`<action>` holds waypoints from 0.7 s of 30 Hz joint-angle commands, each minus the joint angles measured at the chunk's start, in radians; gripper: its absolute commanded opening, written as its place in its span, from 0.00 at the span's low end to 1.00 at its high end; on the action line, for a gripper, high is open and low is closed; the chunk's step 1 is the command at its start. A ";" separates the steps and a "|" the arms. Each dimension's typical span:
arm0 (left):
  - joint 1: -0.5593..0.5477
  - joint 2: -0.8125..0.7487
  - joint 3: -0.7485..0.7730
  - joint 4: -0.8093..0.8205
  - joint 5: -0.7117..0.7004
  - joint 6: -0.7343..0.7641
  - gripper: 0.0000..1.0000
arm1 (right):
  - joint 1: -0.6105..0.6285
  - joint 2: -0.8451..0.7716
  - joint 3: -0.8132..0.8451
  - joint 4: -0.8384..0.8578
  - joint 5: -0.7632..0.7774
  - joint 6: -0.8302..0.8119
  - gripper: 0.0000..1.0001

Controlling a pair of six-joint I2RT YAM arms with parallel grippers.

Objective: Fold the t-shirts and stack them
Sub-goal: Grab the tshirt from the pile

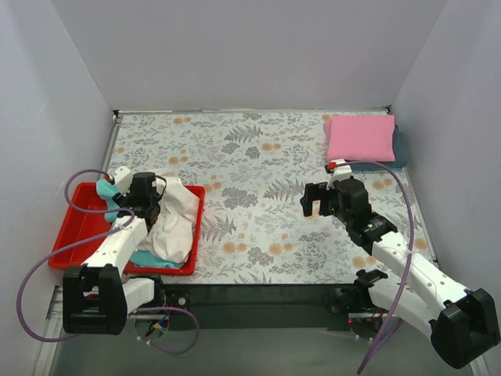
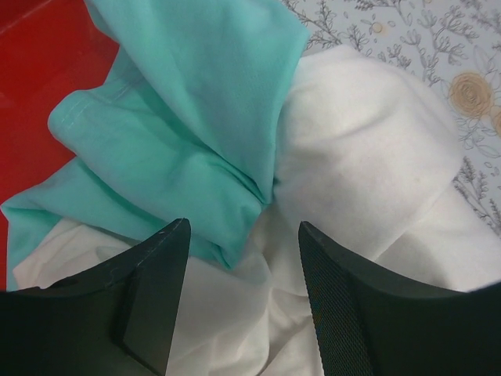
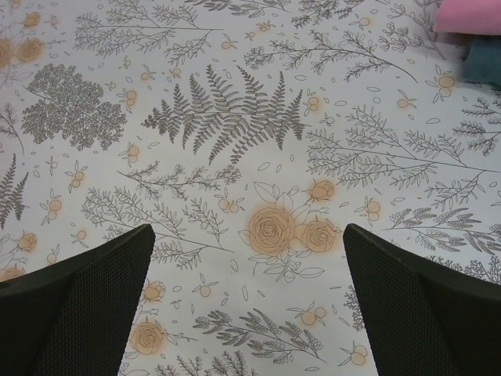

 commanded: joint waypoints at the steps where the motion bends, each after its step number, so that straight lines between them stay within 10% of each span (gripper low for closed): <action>1: 0.005 0.050 0.033 -0.043 -0.019 -0.010 0.54 | -0.006 0.010 -0.002 0.053 -0.024 0.010 0.97; 21: 0.024 0.044 0.042 -0.027 -0.074 -0.001 0.11 | -0.007 0.006 -0.011 0.053 -0.012 0.009 0.97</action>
